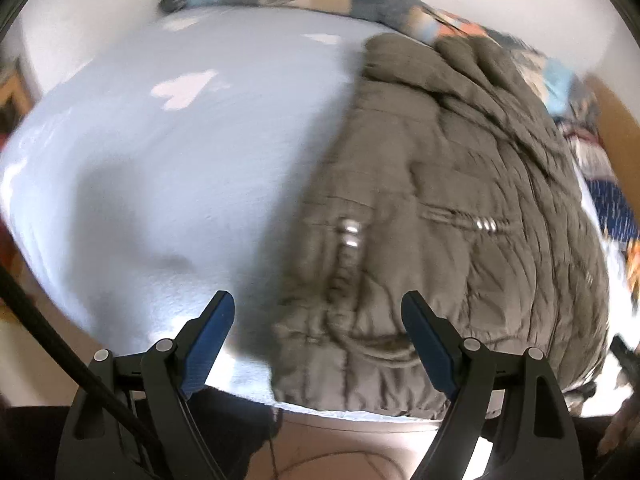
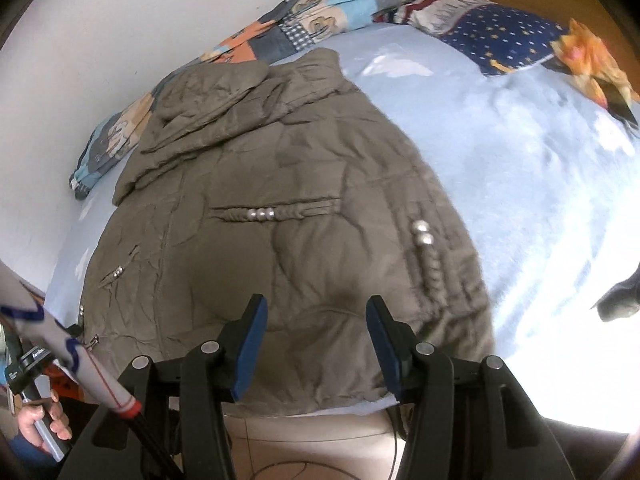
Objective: Fold large clothes
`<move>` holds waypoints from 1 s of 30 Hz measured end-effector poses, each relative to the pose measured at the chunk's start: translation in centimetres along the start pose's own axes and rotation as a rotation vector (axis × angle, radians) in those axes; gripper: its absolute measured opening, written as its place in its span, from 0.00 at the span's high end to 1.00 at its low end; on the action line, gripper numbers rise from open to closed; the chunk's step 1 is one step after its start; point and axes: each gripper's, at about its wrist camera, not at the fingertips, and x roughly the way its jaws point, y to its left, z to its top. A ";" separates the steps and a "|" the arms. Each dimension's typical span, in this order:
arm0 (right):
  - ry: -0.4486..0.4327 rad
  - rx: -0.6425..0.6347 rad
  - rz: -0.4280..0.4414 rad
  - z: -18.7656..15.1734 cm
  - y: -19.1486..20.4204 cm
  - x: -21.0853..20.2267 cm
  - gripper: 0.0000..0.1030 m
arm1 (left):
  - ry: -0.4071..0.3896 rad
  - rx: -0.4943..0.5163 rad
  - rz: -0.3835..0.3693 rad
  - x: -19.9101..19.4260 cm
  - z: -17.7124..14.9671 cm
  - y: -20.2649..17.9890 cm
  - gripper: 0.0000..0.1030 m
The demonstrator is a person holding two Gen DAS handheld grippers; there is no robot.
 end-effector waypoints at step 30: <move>-0.025 0.328 -0.035 -0.5 -8.8 -1.1 0.32 | 0.091 0.032 -0.027 2.5 -3.9 -2.3 0.18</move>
